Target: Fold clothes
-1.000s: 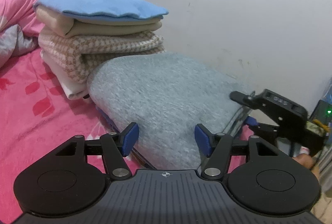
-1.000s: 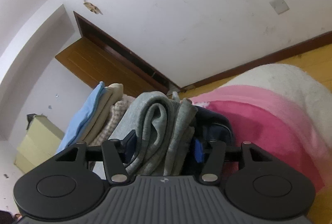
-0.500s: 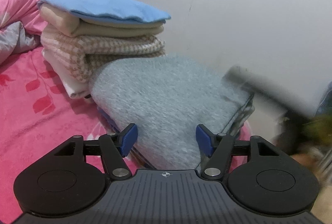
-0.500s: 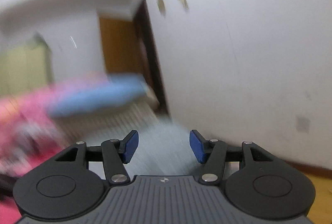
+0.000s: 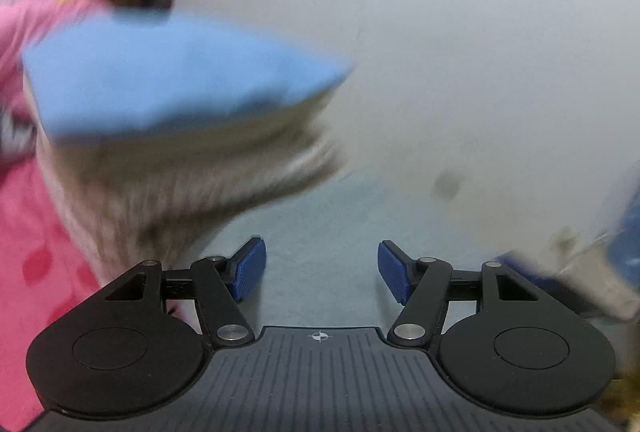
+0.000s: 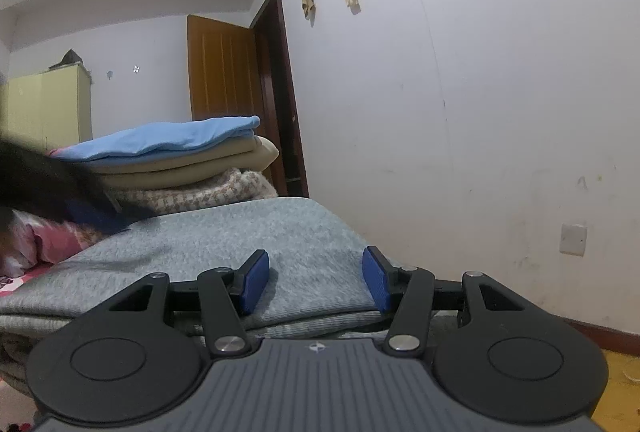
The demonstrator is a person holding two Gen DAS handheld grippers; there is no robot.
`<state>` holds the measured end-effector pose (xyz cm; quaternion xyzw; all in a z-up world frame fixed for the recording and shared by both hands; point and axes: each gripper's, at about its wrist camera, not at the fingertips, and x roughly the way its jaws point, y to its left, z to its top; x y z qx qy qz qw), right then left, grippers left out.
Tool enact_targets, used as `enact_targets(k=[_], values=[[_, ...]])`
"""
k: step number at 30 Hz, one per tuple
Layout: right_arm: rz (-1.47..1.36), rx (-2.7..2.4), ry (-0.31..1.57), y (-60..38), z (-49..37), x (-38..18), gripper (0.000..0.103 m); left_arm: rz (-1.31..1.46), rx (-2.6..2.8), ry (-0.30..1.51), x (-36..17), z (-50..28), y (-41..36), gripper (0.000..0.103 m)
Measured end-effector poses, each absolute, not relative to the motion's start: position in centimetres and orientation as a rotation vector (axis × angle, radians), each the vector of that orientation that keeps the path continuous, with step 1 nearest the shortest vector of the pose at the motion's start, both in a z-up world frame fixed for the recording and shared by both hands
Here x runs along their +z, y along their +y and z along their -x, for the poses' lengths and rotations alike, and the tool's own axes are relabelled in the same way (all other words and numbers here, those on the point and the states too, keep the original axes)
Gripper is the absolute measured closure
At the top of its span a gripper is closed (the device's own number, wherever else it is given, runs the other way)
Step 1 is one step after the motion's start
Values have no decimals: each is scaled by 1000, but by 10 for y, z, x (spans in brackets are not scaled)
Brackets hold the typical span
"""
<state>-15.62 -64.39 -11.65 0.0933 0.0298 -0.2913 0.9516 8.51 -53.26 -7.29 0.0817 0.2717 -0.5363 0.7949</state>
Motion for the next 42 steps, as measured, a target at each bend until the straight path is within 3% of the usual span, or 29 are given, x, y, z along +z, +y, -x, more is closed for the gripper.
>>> enact_targets(k=[9,13,16,19,23,27,34,38,42], values=[[-185,-579,101,-646,156,-103,49,-220,-1137,500,-76,-74,-522,36],[-148,-519,110,-657,143,-37,48,-248,-1139,422,-66,-56,-501,26],[-159,-413,142,-673,108,8,48,-319,-1121,423,-74,-47,-503,25],[-177,-358,324,-693,46,14,49,-290,-1115,480,-80,-51,-505,25],[-227,-419,697,-724,-25,-45,51,-258,-1119,526,-81,-58,-506,24],[-233,-457,613,-710,-3,-18,52,-234,-1115,529,-74,-61,-495,24],[-163,-530,335,-642,123,21,52,-233,-1196,417,-50,-32,-464,24],[-209,-587,486,-643,124,-32,52,-325,-1225,462,-60,-12,-479,24],[-52,-622,470,-619,126,-41,52,-280,-1198,521,-54,-14,-476,25]])
